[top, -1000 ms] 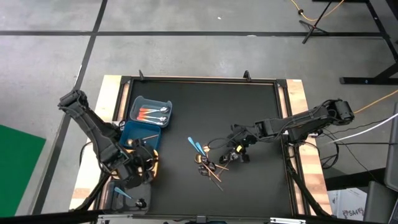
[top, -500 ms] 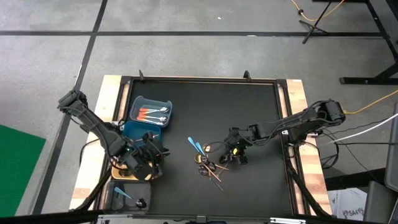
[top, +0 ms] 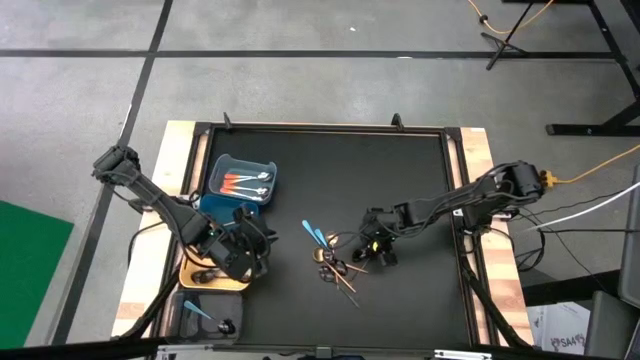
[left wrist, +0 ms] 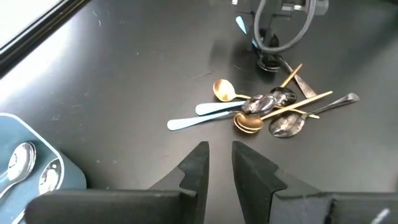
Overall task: Sort silverware by color (type)
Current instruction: Put the blue spoon into the black bin
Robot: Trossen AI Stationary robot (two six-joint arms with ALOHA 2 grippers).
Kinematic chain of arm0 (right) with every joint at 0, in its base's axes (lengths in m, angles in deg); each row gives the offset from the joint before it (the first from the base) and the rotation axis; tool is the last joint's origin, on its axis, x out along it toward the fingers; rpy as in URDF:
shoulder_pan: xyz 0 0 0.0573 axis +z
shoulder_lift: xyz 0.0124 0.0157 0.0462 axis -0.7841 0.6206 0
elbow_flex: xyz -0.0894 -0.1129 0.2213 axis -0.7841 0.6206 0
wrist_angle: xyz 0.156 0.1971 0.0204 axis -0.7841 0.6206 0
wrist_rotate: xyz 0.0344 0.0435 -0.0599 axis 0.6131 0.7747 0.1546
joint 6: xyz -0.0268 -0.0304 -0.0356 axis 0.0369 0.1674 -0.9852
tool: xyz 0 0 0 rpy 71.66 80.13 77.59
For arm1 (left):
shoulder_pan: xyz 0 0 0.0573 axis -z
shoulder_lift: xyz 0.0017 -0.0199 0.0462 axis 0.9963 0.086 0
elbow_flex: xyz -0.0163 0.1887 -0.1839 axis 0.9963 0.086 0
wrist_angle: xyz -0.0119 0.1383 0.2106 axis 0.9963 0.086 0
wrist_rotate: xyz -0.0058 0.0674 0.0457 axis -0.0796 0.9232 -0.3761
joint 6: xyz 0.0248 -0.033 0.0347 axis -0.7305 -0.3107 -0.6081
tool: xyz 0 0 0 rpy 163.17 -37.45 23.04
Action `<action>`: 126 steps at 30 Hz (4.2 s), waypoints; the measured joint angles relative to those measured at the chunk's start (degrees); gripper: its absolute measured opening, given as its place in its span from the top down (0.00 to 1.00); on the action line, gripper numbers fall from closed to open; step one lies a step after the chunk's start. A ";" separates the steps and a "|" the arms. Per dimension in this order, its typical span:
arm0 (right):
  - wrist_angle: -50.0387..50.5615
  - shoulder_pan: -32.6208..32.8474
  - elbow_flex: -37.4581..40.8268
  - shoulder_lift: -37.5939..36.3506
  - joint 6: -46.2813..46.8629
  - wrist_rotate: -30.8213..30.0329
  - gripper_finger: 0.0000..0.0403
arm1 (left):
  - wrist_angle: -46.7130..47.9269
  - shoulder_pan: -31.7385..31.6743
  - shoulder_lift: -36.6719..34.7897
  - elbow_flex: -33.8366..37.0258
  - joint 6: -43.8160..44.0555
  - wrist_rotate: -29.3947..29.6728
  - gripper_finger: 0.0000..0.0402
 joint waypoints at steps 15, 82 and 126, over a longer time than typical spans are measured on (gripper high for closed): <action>-0.23 0.04 -0.13 0.94 -0.41 -1.49 0.74 | 0.02 -0.17 0.00 0.01 -0.02 -0.02 0.84; -21.31 0.07 -19.85 1.12 -68.89 4.71 1.00 | -23.22 -10.31 0.00 0.04 -42.36 -9.76 0.84; -47.83 0.00 -19.87 1.05 -30.71 -18.49 1.00 | -31.39 -10.81 0.00 0.04 -37.36 8.80 0.84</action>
